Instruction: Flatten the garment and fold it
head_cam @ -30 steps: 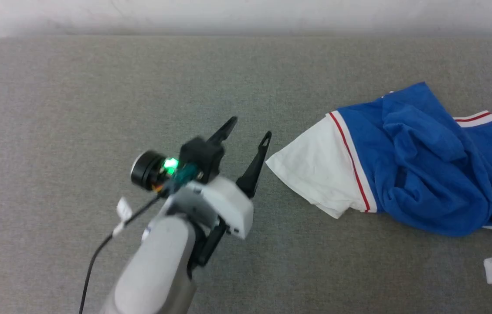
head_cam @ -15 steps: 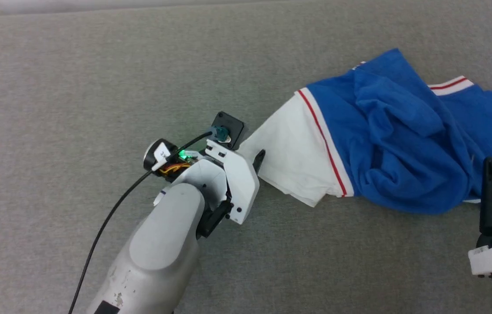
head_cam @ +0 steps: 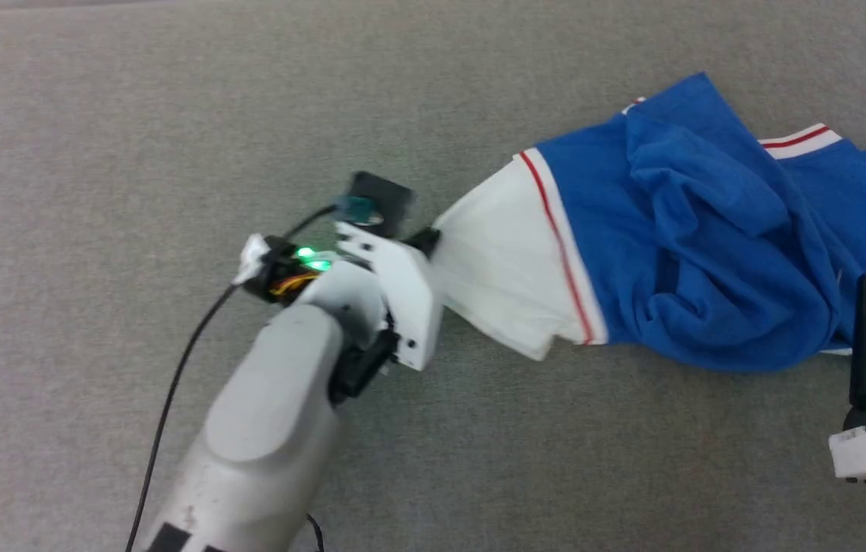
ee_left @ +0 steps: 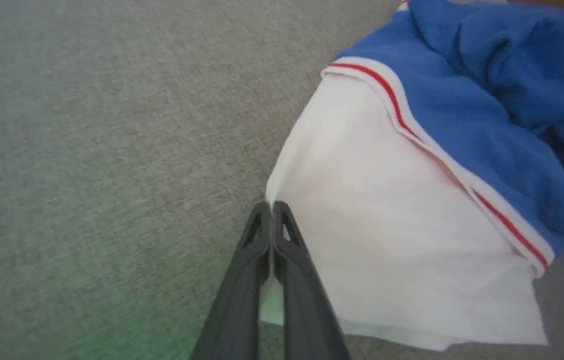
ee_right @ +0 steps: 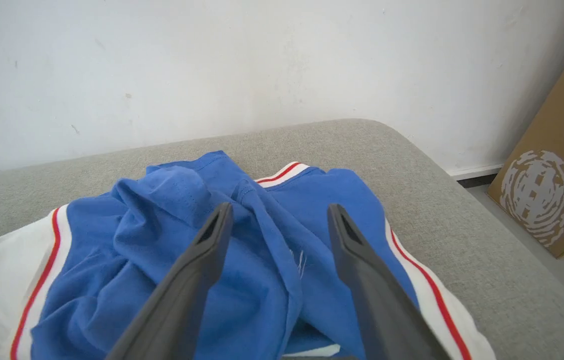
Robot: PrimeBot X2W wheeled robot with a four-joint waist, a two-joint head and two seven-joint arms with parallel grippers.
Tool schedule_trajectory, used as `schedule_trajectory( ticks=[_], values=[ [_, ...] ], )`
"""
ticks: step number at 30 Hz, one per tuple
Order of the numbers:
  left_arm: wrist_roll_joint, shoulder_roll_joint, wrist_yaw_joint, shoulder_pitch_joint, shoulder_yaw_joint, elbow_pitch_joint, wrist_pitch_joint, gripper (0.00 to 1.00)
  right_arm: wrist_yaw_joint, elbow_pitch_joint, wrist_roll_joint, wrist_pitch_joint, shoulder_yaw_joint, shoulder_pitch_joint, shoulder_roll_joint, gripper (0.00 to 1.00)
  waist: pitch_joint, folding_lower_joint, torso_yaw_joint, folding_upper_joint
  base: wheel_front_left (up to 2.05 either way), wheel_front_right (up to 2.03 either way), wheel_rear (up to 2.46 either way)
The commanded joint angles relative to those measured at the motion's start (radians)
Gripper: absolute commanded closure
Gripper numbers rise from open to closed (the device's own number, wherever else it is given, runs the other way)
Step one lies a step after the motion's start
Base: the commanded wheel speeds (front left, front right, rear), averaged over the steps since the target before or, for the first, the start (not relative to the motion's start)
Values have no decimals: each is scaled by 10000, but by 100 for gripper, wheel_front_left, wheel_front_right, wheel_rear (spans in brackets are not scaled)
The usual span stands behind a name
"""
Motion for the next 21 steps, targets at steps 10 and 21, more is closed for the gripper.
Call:
schedule_trajectory(
  ticks=[10, 21],
  values=[
    [-972, 1899, 1197, 1817, 2422, -2792, -191, 100, -19, -110, -21, 133, -170, 65, 26, 0, -702, -2, 948, -1, 0, 0, 0],
    [-1997, 911, 1783, 4089, 3522, -4232, -2584, 0, -19, -63, -99, 367, -294, 98, 26, 0, -740, -2, 1298, -1, 0, 0, 0]
  ],
)
